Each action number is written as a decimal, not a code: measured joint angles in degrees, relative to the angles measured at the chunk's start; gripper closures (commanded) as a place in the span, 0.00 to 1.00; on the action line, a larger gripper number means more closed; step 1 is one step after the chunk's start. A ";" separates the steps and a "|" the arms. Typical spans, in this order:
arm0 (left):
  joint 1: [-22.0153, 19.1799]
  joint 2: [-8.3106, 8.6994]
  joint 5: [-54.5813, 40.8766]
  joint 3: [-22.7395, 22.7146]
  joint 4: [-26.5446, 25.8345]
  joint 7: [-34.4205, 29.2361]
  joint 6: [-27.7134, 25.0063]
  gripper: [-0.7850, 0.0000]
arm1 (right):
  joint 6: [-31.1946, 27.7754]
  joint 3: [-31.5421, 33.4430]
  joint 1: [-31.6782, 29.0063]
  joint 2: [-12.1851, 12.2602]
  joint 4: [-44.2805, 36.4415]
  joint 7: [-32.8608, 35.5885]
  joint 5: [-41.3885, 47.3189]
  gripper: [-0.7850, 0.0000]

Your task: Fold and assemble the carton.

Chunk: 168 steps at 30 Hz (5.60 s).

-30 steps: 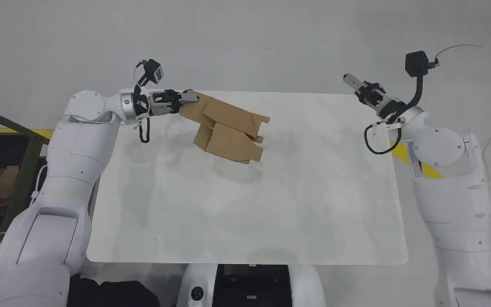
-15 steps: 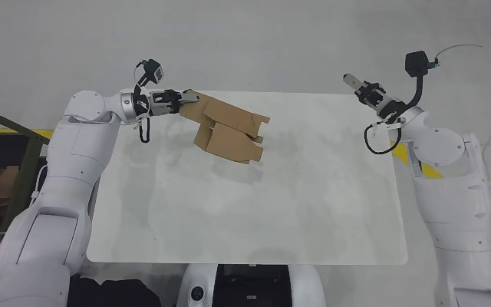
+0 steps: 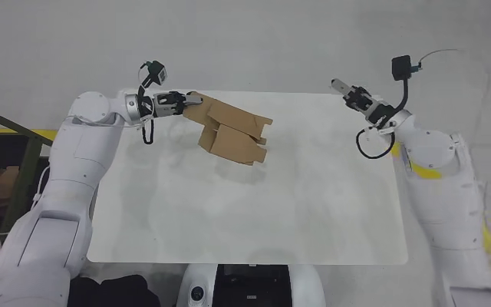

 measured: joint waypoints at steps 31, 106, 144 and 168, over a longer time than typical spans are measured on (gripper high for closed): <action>-11.13 0.41 -12.34 22.27 -4.45 -14.94 2.15 1.00 | -15.81 -23.40 18.27 -3.71 23.01 40.63 28.59 0.00; -7.54 2.96 -22.12 17.88 -10.26 -12.66 -0.13 0.00 | -19.62 -45.61 24.66 -1.28 20.87 36.81 54.13 1.00; 0.98 2.33 -22.59 13.69 -11.80 -5.21 -1.76 0.00 | -11.79 -38.27 16.56 -2.62 20.05 11.31 52.03 1.00; 7.99 0.98 -19.01 10.78 -16.80 11.57 -3.56 0.00 | 4.38 -28.53 2.42 -2.05 -1.48 -30.27 36.52 1.00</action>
